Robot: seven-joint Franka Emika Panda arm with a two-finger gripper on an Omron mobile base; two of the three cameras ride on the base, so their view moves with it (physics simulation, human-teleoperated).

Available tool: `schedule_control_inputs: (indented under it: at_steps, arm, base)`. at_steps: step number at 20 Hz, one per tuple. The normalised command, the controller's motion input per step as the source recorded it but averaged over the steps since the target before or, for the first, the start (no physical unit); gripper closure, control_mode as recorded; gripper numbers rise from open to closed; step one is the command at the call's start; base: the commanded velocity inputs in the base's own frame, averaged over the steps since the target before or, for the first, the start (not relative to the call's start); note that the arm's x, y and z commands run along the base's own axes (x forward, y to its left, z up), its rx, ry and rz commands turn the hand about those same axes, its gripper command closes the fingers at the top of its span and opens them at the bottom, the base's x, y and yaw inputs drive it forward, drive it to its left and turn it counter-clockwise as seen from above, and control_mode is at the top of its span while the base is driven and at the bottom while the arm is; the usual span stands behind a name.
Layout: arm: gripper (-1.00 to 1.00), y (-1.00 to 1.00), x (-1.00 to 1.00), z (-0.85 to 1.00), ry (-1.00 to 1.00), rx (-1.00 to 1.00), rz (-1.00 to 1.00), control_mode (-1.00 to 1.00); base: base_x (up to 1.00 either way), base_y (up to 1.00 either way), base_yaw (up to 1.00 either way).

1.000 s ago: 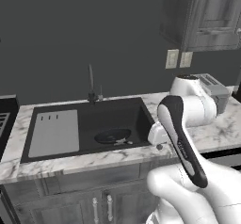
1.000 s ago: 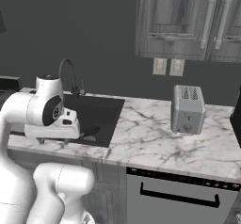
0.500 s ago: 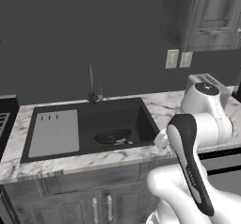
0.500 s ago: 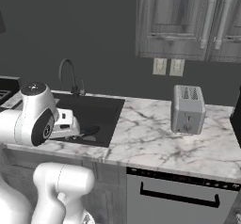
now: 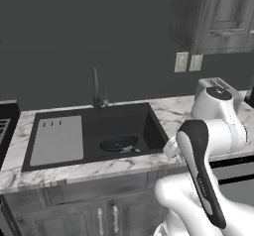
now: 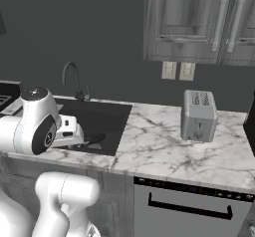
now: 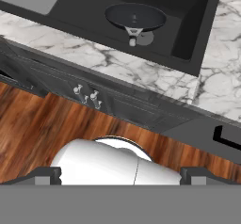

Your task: Move the pot and pan from the stove into the sink.

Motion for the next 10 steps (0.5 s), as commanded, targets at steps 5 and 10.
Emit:
schedule_control_inputs:
  at_steps: [5, 10]
  arm:
    - [-1.0, 0.0, -0.09, 0.0, 0.0, 0.0, 0.0, 1.0]
    - [-1.0, 0.0, 0.0, 0.0, 0.0, 0.0, 0.0, 1.0]
  base:
    - [-0.43, -0.01, 0.01]
    - [-0.48, 0.01, 0.0]
